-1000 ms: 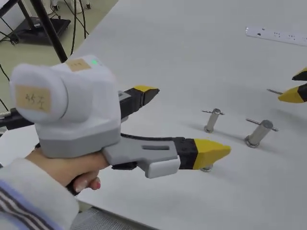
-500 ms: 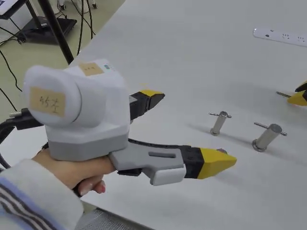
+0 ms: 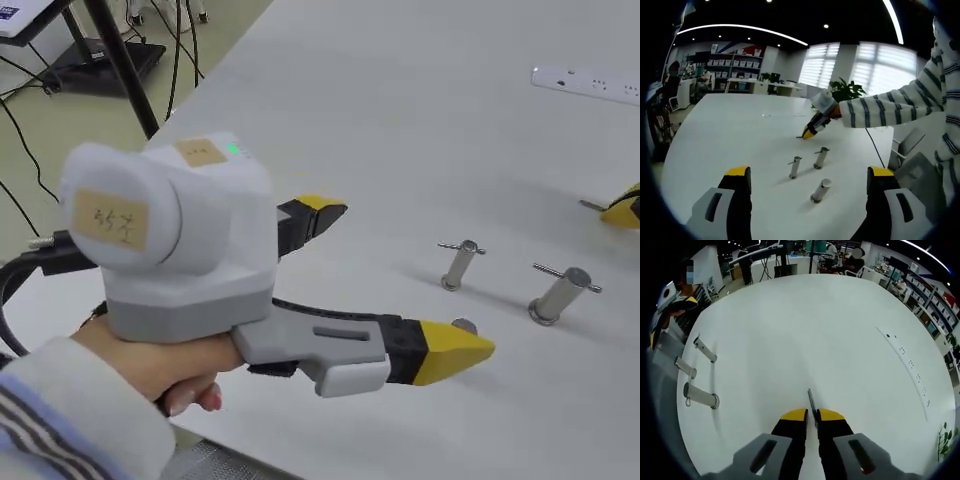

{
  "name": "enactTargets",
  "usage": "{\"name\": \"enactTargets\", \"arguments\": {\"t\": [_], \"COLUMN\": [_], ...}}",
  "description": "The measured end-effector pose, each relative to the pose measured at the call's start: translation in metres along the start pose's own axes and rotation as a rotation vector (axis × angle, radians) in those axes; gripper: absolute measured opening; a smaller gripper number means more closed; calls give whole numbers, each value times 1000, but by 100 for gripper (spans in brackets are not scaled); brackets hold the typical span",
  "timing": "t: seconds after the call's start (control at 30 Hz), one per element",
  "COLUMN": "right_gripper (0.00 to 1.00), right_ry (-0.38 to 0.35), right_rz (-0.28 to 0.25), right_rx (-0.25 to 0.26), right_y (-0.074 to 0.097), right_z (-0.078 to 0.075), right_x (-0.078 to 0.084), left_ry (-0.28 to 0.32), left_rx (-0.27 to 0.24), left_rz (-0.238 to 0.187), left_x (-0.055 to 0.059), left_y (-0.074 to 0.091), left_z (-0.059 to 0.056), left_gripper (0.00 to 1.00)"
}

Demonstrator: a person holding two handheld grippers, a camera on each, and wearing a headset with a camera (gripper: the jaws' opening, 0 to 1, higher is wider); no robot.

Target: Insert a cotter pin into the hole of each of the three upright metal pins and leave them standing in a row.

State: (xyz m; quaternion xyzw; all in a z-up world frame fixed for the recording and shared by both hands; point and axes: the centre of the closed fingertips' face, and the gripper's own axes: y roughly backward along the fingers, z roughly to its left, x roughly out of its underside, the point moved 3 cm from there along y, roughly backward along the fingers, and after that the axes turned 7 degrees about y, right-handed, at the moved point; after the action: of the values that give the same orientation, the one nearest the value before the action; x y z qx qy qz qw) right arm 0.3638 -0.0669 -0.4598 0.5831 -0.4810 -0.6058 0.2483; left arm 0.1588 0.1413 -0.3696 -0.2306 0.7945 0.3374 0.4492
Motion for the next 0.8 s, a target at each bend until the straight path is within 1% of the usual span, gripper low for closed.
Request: {"name": "enactTargets", "arguments": {"t": [0.07,0.1,0.17,0.2,0.3,0.47,0.57,0.63,0.73,0.8], "right_gripper": [0,0,0,0,0,0,0,0,0,0], "right_ry": [22,26,31,33,36,64,50,36,67,79], "right_rz": [8,10,15,18,26,47,49,45,56,48], "right_rx": [-1,-2,1,3,6,10,13,5,8,16], "right_y": [0,-3,-4,-4,-6,-8,-10,-11,-10,-6], "right_z": [3,-2,-4,-4,-12,-16,-17,-15,-15,-15], "right_x": [-1,0,1,1,2,3,4,4,5,2], "left_ry": [-2,-6,-20,-21,-26,-36,-47,-49,-45,-34], "left_rx": [0,2,1,3,7,6,7,11,14,22], "left_rz": [6,15,24,25,28,30,39,43,37,31], "left_x": [1,2,4,4,5,6,7,8,8,7], "left_y": [0,0,1,1,1,4,6,6,7,8], "left_z": [0,0,-1,-1,-2,-2,-4,-5,-6,-8], "left_gripper": [95,95,95,95,95,95,95,95,94,93]}}
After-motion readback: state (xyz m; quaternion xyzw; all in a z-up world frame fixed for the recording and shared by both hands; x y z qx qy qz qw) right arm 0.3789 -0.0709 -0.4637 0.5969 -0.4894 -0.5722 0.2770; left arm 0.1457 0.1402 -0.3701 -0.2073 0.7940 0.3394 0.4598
